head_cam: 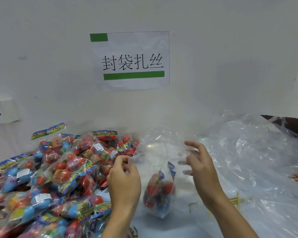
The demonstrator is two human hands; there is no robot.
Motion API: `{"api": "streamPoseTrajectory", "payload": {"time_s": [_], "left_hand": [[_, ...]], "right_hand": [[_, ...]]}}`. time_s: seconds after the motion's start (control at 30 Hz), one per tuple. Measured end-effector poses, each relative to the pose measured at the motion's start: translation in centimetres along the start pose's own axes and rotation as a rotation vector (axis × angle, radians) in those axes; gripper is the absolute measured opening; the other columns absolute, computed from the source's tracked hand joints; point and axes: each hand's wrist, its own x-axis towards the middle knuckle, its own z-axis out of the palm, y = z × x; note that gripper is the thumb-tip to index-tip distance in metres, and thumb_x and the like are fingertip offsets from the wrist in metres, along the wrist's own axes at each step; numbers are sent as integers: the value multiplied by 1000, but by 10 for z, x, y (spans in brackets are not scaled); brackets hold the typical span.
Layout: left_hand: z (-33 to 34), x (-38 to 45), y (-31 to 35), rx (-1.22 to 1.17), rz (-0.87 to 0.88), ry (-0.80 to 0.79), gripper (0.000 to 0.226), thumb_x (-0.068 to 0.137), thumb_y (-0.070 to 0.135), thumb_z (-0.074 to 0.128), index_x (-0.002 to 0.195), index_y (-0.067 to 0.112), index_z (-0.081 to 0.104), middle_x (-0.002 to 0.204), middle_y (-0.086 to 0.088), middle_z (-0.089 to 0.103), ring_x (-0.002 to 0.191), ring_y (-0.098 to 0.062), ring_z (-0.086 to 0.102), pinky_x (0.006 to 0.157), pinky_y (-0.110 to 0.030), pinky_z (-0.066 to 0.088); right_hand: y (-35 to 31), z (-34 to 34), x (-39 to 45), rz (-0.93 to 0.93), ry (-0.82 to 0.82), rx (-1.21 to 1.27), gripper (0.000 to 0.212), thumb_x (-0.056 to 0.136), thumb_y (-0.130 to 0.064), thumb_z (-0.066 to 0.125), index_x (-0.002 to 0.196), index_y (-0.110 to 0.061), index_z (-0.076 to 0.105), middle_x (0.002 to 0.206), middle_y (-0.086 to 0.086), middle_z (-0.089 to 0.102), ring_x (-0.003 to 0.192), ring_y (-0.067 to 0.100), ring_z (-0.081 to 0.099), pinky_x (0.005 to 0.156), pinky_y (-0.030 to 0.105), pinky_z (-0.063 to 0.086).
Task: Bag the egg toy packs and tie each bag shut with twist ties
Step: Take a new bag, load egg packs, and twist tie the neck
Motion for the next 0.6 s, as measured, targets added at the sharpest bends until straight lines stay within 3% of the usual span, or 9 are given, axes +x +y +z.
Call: {"api": "streamPoseTrajectory", "payload": {"time_s": [0.07,0.17,0.23,0.33,0.47,0.6], "left_hand": [[1,-1,0,7,13,-2,25,94,5,53,82,26,59,75,-1,64,75,-28,63,63,-48,49],[2,-1,-1,28,58,-14,23,96,11,53,83,28,60,80,-2,63,82,-26,59,68,-45,48],[2,-3,-1,41,83,-29,23,97,14,52,82,31,59,80,-1,62,83,-24,56,68,-41,47],[3,-3,-2,58,101,-40,25,97,14,52,82,32,57,81,0,62,84,-21,55,66,-34,42],[4,-1,-4,50,80,-59,21,100,21,50,84,29,61,86,-4,63,85,-24,57,69,-39,47],[3,-1,-5,51,82,-51,21,98,16,52,84,27,61,87,-3,63,87,-23,58,72,-41,49]], "right_hand": [[-5,-3,1,-3,-2,100,39,80,-32,45,115,-33,64,106,-1,70,102,19,64,83,38,51],[-11,-5,4,1,44,78,18,99,-30,53,110,-30,68,100,0,73,98,16,68,85,35,50],[-12,-6,6,2,73,-15,12,93,-35,66,104,-29,68,96,0,73,87,15,70,78,34,53],[-12,-12,6,5,85,-141,22,81,-27,82,98,-29,69,88,-2,70,83,15,69,73,35,56],[-13,-23,10,-35,114,-65,15,87,-7,73,91,-22,74,81,6,74,66,17,73,54,20,53],[-15,-24,12,-67,149,15,17,94,-2,64,92,-16,75,75,2,76,66,18,75,53,18,54]]}}
